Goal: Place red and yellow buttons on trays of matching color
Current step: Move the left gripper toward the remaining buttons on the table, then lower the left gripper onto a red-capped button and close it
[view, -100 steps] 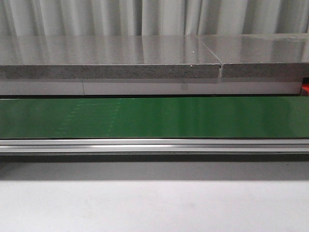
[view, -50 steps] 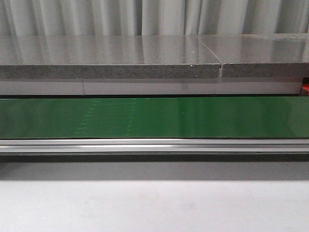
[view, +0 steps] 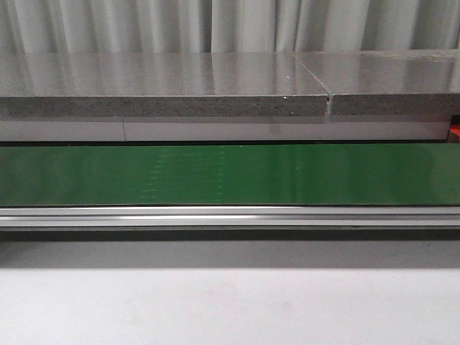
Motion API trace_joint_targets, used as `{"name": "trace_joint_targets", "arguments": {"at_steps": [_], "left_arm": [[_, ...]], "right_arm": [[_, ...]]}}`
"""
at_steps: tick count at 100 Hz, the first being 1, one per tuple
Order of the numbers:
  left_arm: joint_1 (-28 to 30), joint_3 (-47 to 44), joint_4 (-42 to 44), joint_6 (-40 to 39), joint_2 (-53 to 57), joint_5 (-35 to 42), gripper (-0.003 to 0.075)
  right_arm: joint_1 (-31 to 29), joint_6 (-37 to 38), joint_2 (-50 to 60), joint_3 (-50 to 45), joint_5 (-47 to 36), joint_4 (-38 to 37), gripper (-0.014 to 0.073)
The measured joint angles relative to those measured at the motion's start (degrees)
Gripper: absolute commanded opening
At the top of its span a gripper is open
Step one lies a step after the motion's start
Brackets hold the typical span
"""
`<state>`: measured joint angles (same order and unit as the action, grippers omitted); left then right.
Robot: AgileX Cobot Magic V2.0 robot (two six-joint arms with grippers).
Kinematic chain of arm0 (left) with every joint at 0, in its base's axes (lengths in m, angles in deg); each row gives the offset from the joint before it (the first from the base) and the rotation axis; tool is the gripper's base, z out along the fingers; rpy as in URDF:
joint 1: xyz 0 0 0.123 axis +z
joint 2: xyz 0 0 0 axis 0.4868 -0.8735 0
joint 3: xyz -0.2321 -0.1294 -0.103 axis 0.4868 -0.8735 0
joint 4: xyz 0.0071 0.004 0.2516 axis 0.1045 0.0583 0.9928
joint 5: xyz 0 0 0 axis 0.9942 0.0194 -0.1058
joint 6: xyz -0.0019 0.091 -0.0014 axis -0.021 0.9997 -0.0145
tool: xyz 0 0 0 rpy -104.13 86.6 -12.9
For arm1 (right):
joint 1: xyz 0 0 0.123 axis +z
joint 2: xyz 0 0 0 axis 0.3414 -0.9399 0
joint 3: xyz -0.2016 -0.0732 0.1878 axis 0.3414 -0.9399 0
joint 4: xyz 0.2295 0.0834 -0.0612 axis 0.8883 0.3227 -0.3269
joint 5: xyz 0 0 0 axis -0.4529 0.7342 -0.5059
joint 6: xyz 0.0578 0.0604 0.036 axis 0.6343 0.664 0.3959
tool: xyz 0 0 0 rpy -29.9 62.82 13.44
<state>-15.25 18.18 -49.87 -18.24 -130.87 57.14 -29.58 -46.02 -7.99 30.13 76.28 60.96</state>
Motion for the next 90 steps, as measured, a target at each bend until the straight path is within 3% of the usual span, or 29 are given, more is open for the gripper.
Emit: {"name": "trace_joint_targets", "arguments": {"at_steps": [42, 52, 73, 90], "left_arm": [[1.6, 0.0, -1.7, 0.1, -3.5, 1.9, 0.0618], [1.6, 0.0, -1.8, 0.1, -3.7, 2.1, 0.0510], [1.6, 0.0, -1.9, 0.2, -3.7, 2.2, 0.0192], [1.6, 0.0, -1.8, 0.2, -2.0, 2.2, 0.0059]], "right_arm": [[0.0, 0.0, 0.0, 0.0, 0.0, 0.0, -0.0067], [0.0, 0.0, 0.0, 0.0, 0.0, 0.0, -0.0067], [0.0, 0.0, 0.0, 0.0, 0.0, 0.0, -0.0067], [0.0, 0.0, 0.0, 0.0, 0.0, 0.0, -0.0067]]}}
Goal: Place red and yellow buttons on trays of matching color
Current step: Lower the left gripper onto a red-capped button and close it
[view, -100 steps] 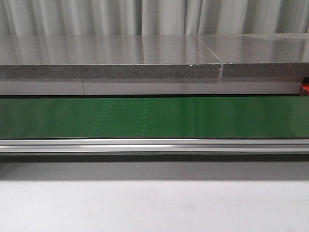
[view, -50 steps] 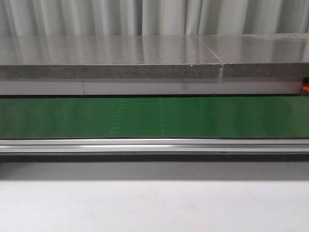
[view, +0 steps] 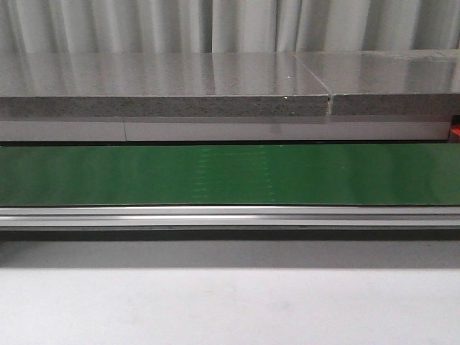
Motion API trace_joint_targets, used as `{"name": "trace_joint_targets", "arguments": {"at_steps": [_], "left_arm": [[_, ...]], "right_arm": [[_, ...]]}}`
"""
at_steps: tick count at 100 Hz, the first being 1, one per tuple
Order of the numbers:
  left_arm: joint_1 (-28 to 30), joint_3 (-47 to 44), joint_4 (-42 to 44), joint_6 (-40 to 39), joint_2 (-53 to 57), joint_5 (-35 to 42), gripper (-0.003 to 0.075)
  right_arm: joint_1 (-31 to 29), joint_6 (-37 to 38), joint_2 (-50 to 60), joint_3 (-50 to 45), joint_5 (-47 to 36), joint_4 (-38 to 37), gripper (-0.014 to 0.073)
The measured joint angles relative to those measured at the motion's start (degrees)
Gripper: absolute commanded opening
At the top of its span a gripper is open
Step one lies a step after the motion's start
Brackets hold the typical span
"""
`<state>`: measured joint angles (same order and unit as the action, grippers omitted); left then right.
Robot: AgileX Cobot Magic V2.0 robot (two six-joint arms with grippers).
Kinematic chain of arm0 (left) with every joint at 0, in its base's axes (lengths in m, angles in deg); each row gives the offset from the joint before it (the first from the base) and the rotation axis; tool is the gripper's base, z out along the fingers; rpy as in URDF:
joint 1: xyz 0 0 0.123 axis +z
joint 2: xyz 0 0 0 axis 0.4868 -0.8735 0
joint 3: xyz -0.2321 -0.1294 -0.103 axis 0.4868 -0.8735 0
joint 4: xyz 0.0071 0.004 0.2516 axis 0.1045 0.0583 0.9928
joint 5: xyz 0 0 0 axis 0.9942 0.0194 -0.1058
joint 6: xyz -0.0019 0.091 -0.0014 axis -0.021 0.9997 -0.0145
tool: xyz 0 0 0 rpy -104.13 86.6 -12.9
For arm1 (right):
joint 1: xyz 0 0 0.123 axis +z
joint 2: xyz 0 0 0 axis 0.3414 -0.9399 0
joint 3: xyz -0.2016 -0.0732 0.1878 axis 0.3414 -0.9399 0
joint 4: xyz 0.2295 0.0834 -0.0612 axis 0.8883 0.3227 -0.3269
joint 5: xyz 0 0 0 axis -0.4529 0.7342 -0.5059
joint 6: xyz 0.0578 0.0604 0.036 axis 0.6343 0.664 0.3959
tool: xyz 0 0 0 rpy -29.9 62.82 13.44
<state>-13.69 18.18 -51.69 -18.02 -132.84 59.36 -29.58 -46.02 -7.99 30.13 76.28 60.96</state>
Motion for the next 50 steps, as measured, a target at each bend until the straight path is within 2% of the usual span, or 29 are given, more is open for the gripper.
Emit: {"name": "trace_joint_targets", "arguments": {"at_steps": [20, 50], "left_arm": [[0.0, 0.0, 0.2, 0.0, 6.9, -0.7, -0.0001], [-4.7, 0.0, 0.4, 2.5, 18.7, -6.0, -0.0010]], "right_arm": [[0.0, 0.0, 0.0, 0.0, 0.0, 0.0, -0.0067], [0.0, 0.0, 0.0, 0.0, 0.0, 0.0, -0.0067]]}}
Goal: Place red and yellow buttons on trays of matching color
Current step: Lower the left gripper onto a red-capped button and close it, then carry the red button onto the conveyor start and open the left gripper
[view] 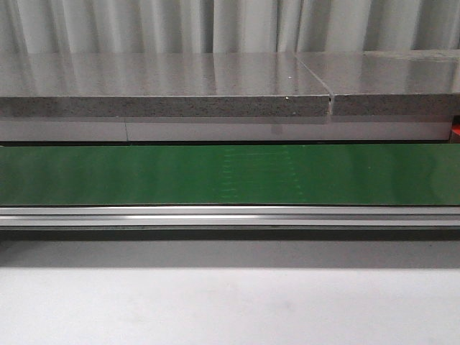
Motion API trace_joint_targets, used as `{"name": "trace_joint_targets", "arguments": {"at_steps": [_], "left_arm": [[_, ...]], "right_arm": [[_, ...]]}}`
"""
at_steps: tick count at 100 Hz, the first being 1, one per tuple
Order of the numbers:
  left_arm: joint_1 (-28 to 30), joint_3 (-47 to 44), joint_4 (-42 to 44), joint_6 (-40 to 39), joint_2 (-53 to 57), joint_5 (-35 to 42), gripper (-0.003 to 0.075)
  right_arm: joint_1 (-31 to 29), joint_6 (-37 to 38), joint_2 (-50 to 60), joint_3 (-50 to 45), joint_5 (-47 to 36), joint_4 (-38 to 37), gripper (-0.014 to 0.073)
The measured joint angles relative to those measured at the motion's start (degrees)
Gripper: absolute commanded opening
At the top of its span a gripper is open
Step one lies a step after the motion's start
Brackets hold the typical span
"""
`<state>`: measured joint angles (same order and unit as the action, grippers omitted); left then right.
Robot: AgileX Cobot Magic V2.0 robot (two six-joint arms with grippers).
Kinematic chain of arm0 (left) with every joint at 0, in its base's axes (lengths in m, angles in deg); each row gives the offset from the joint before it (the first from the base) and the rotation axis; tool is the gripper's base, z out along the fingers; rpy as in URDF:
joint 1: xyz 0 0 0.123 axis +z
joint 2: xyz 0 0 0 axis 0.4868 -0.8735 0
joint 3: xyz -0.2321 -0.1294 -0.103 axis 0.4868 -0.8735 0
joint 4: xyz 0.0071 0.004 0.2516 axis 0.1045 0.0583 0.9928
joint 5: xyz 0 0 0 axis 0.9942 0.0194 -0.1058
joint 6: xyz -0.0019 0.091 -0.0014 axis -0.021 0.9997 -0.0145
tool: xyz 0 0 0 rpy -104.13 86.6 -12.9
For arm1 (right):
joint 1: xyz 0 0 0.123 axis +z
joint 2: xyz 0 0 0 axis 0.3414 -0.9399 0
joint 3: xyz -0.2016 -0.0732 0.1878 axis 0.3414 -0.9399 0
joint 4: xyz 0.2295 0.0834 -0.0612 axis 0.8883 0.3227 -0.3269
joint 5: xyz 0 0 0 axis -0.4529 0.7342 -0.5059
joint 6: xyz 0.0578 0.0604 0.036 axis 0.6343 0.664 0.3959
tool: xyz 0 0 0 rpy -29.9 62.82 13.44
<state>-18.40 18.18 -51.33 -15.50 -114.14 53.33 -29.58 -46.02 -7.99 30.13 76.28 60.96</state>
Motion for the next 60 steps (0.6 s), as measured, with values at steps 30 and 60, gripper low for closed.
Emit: {"name": "trace_joint_targets", "arguments": {"at_steps": [30, 60], "left_arm": [[-8.4, -5.1, 0.0, 0.2, 2.3, -1.1, -0.0010], [-10.2, -10.5, -0.1, 0.4, 2.0, 1.8, -0.0009]], "right_arm": [[0.0, -0.1, 0.0, 0.0, 0.0, 0.0, -0.0067], [0.0, -0.1, 0.0, 0.0, 0.0, 0.0, -0.0067]]}}
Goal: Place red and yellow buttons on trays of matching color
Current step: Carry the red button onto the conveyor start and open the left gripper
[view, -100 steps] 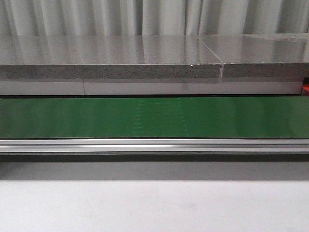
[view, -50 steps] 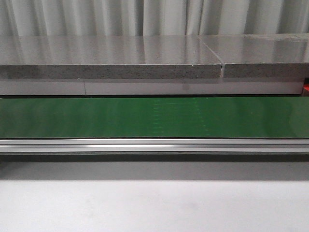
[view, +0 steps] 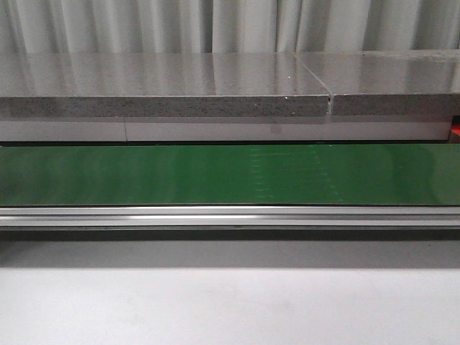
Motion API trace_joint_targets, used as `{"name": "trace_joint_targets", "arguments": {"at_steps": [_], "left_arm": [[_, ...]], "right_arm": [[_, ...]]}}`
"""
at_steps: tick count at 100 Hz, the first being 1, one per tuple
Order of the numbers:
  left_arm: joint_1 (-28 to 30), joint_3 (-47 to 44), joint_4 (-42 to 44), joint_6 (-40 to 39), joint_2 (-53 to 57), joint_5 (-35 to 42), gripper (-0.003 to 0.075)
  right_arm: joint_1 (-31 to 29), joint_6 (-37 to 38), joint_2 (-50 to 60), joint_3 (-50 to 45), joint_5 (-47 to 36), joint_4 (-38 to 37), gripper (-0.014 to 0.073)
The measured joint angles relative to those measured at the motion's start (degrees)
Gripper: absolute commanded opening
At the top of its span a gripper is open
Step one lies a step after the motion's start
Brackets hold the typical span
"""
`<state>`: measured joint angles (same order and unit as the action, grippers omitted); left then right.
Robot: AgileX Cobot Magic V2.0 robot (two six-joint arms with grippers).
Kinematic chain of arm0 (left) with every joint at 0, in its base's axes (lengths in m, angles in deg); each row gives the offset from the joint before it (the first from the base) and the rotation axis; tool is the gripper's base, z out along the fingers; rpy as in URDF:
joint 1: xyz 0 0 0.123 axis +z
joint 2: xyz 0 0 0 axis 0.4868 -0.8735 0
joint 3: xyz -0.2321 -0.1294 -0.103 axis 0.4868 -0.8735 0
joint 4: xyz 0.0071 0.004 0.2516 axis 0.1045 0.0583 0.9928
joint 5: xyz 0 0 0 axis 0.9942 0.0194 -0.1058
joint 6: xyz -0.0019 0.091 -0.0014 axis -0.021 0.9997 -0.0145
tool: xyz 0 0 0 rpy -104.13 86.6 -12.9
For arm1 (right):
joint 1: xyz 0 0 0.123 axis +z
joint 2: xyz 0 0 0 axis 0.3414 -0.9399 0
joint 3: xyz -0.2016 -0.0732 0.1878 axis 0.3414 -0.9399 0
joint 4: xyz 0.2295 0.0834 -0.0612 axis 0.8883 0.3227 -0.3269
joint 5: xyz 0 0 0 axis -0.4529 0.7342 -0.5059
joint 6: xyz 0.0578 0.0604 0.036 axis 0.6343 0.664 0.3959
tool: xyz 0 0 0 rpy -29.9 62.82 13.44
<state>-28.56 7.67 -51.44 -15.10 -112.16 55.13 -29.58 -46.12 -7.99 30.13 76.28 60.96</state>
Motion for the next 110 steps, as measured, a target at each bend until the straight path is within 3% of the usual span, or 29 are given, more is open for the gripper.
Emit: {"name": "trace_joint_targets", "arguments": {"at_steps": [16, 22, 28, 35, 36, 43, 53, 110], "left_arm": [[0.0, -0.2, 0.0, 0.1, -1.9, 0.1, 0.0006], [0.0, -0.2, -0.2, 0.1, -2.0, 0.3, 0.0059], [0.0, -0.2, -0.3, 0.5, -2.0, 0.5, 0.0144], [0.0, -0.2, -0.4, 1.1, -2.0, 0.6, 0.0296], [0.0, -0.2, -0.4, 1.2, -2.0, 0.6, 0.0349], [0.0, -0.2, -0.4, 2.1, -2.0, 0.6, 0.0516], [0.0, -0.2, -0.4, 2.7, -2.1, 0.6, 0.0651], [1.9, 9.3, 0.1, 3.1, -2.0, -2.3, 0.0659]], "right_arm": [[0.0, 0.0, 0.0, 0.0, 0.0, 0.0, -0.0067], [0.0, 0.0, 0.0, 0.0, 0.0, 0.0, -0.0067], [0.0, 0.0, 0.0, 0.0, 0.0, 0.0, -0.0067], [0.0, 0.0, 0.0, 0.0, 0.0, 0.0, -0.0067], [0.0, 0.0, 0.0, 0.0, 0.0, 0.0, -0.0067], [0.0, 0.0, 0.0, 0.0, 0.0, 0.0, -0.0067], [0.0, 0.0, 0.0, 0.0, 0.0, 0.0, -0.0067], [0.0, 0.0, 0.0, 0.0, 0.0, 0.0, -0.0067]]}}
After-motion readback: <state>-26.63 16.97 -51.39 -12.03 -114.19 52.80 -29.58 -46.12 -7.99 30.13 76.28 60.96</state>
